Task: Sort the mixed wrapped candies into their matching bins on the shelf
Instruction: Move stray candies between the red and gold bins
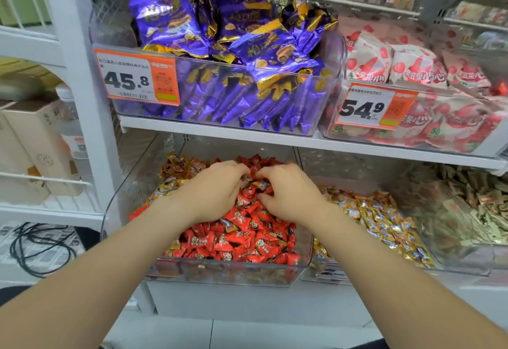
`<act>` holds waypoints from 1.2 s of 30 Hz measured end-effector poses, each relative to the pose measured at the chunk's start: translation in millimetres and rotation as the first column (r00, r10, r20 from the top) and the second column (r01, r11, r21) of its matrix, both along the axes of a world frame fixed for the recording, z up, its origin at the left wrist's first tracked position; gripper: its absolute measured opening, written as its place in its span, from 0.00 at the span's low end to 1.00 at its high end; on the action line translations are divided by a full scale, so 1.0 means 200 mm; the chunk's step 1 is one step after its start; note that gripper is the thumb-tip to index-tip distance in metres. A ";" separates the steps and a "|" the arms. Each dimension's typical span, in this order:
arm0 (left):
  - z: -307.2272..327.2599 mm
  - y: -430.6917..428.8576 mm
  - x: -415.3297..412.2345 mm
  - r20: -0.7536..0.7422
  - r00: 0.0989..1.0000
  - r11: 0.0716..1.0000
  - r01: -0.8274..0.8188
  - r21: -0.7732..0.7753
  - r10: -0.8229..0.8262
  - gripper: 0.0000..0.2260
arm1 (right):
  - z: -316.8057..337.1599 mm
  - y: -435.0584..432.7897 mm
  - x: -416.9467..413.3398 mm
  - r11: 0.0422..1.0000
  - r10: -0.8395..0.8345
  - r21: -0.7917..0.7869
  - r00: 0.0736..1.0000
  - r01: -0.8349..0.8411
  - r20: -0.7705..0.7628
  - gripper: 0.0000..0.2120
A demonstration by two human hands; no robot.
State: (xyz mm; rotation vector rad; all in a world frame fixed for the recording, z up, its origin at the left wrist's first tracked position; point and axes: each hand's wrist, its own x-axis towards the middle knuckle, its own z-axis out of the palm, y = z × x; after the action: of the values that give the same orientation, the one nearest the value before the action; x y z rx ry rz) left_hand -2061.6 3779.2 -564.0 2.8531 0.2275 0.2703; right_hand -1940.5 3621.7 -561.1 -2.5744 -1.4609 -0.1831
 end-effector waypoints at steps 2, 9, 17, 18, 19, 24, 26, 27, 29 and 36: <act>-0.04 0.01 0.06 -0.039 0.999 1.000 -0.019 0.011 0.019 0.15 | 0.00 0.01 0.01 0.999 -0.012 0.029 0.999 0.013 -0.051 0.18; -0.06 0.02 0.13 -0.007 1.000 0.998 -0.027 -0.051 0.027 0.12 | 0.07 0.00 0.02 0.934 -0.133 0.274 0.936 0.228 -0.326 0.06; 0.06 0.05 0.00 0.238 0.971 0.969 0.025 -0.245 0.035 0.13 | 0.13 0.00 -0.09 0.954 -0.039 0.275 0.958 0.120 -0.284 0.13; 0.07 0.06 -0.03 0.235 0.972 0.970 0.032 -0.241 0.026 0.16 | 0.13 0.00 -0.11 0.962 0.019 0.265 0.954 0.064 -0.300 0.13; 0.08 0.06 -0.06 0.222 0.975 0.971 0.023 -0.238 0.031 0.17 | 0.14 0.00 -0.13 0.968 0.076 0.251 0.938 0.012 -0.339 0.14; 0.10 0.08 -0.21 0.182 0.975 0.969 -0.087 -0.231 0.131 0.10 | 0.14 0.02 -0.26 0.979 0.202 0.105 0.913 -0.176 -0.354 0.21; 0.11 0.09 -0.28 0.100 0.983 0.968 -0.129 -0.215 0.153 0.07 | 0.13 0.03 -0.30 0.980 0.200 0.032 0.957 -0.197 -0.210 0.19; 0.11 0.10 -0.31 0.045 0.984 0.967 -0.162 -0.199 0.174 0.06 | 0.13 0.04 -0.33 0.978 0.207 -0.007 0.964 -0.211 -0.165 0.19; 0.11 0.12 -0.37 -0.059 0.974 0.961 -0.226 -0.157 0.220 0.07 | 0.11 0.05 -0.35 0.974 0.209 -0.057 0.966 -0.220 -0.150 0.17; 0.08 0.20 -0.47 -0.376 0.915 0.983 -0.179 -0.052 0.146 0.23 | 0.11 0.01 -0.26 0.987 0.093 -0.124 0.995 -0.098 -0.045 0.13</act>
State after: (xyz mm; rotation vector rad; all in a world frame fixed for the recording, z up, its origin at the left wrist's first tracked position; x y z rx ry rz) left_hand -2156.3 3818.3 -547.4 2.7786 0.5389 -0.2494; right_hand -1993.0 3624.2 -538.6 -2.5800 -1.6269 -0.0287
